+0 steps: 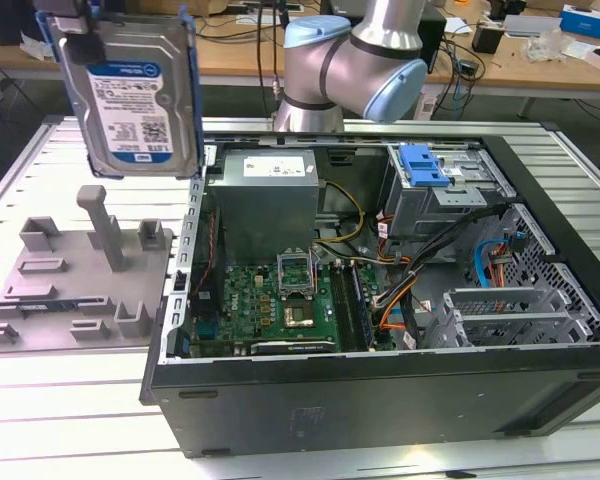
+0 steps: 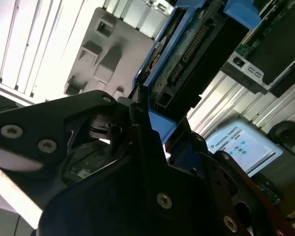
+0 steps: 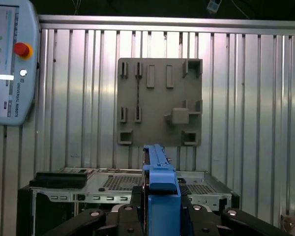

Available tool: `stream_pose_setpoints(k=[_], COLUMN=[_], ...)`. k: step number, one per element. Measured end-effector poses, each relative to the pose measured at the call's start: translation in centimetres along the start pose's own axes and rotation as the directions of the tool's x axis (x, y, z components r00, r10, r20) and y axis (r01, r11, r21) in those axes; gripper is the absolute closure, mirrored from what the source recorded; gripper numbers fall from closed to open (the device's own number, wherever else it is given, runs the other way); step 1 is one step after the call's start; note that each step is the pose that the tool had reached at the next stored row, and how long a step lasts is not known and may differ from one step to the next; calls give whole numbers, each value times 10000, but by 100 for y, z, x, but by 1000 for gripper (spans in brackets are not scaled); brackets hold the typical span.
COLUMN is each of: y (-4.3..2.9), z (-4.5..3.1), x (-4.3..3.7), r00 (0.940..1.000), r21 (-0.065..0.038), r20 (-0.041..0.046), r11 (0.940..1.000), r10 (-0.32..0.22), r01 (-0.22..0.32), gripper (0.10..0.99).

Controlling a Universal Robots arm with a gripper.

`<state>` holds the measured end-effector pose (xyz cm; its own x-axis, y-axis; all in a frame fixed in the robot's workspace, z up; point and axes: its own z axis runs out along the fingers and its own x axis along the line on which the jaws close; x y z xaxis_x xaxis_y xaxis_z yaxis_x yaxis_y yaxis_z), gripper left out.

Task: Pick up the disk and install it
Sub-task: 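Pick up the disk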

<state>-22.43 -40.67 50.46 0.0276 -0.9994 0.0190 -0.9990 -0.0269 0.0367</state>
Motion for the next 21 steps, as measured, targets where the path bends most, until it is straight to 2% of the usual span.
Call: stream_pose_setpoints(k=[3, 5, 9, 12, 15, 16, 18, 20, 21], y=[-135, -286, -654, -815, -942, -1023, -1129, -1282, -1321], z=[-2, -7, -16, -21, -25, -27, -30, -34, -36], x=[78, 168, 364, 435, 488, 521, 565, 627, 643], r00=[10000, 10000, 10000, 10000, 10000, 10000, 10000, 10000, 10000], r21=[-8, -19, -44, -51, -55, -57, -59, -63, -65], r20=[2, 2, 2, 3, 2, 2, 2, 3, 2], r11=[10000, 10000, 10000, 10000, 10000, 10000, 10000, 10000, 10000], r10=[0, 1, 0, 2, 2, -1, -1, -1, 0], r01=[0, -1, 0, -1, -2, 1, 1, 1, 0], gripper=[718, 718, 718, 718, 718, 718, 718, 718, 718])
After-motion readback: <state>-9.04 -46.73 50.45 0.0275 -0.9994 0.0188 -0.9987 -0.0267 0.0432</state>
